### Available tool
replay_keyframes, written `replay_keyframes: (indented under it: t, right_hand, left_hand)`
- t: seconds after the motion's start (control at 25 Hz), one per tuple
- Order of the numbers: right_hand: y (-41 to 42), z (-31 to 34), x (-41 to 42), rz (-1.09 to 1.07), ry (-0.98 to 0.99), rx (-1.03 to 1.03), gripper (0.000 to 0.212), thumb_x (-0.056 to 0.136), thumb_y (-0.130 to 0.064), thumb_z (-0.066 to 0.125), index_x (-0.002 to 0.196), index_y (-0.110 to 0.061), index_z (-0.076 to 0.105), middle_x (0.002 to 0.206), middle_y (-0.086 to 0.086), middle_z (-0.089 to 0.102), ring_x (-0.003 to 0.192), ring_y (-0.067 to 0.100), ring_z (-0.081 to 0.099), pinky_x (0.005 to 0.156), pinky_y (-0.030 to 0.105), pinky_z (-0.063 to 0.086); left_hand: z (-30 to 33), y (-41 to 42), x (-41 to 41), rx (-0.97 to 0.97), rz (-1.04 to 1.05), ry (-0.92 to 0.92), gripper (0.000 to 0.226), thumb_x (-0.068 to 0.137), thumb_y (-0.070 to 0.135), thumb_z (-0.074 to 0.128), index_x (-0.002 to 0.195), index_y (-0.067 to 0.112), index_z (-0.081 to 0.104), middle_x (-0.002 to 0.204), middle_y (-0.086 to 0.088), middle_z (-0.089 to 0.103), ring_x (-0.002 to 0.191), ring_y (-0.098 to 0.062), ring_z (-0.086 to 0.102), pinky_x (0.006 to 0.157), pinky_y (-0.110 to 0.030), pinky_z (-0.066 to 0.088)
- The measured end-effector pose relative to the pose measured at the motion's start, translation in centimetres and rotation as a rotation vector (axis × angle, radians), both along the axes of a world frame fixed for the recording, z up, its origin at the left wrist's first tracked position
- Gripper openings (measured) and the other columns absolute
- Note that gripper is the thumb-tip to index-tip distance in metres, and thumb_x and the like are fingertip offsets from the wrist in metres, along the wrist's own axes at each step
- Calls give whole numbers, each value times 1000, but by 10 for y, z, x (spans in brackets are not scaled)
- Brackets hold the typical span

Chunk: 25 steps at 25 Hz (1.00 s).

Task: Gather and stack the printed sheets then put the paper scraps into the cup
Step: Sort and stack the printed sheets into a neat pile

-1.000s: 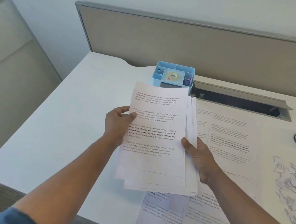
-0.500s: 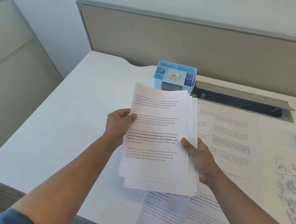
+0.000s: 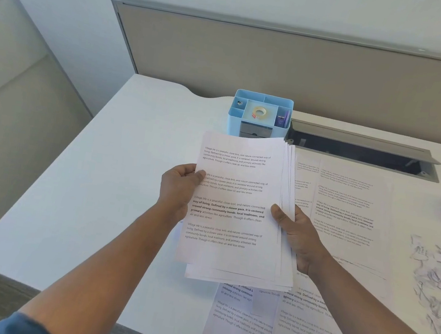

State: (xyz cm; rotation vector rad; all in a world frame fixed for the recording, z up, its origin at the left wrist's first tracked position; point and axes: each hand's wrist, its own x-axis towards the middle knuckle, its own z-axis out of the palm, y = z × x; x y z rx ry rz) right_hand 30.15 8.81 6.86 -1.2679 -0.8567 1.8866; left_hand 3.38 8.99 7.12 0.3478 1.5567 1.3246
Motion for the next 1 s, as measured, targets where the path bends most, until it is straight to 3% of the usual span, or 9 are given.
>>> replay_keyframes:
  t: [0.24, 0.52, 0.68, 0.76, 0.92, 1.0]
  right_hand:
    - [2, -2, -1, 9, -6, 4, 44, 90, -36, 71, 130, -21, 64, 122, 5, 75, 114, 27, 71, 100, 50, 54]
    - [2, 2, -2, -5, 26, -45, 32, 96, -23, 68, 127, -18, 64, 117, 11, 76, 104, 32, 74, 77, 44, 62]
    - [3, 3, -1, -3, 16, -59, 32, 96, -21, 69, 127, -18, 64, 117, 11, 76, 104, 32, 74, 78, 45, 62]
    - [3, 3, 0, 9, 16, -54, 30, 97, -20, 68, 127, -18, 64, 117, 11, 76, 103, 32, 75, 74, 44, 63]
    - [6, 1, 2, 46, -43, -26, 31, 97, -15, 67, 128, -16, 65, 120, 12, 75, 110, 35, 72, 93, 54, 58]
    - [9, 4, 4, 67, -108, 46, 30, 97, -11, 67, 127, -14, 65, 119, 8, 76, 114, 32, 70, 101, 52, 54]
  left_hand:
    - [-1, -2, 2, -22, 43, -9, 32, 87, -4, 77, 115, 7, 65, 103, -14, 76, 96, -35, 77, 79, -52, 64]
    - [-7, -8, 13, -40, -16, 4, 21, 100, 0, 60, 114, 12, 71, 104, -8, 79, 95, -32, 77, 77, -48, 64]
    - [-8, -10, 17, -81, -167, -35, 33, 109, 10, 43, 125, 28, 65, 114, -5, 77, 102, -31, 75, 84, -56, 62]
    - [-6, -12, 18, -99, -220, -40, 32, 111, 14, 40, 128, 31, 61, 117, -3, 76, 103, -28, 74, 83, -53, 62]
    - [-2, -16, 18, -37, -317, 30, 28, 109, 11, 46, 132, 25, 56, 121, -5, 75, 103, -26, 75, 79, -44, 63]
    - [5, -16, 18, 16, -328, 71, 27, 107, 6, 47, 127, 22, 56, 120, -5, 75, 102, -24, 75, 78, -42, 62]
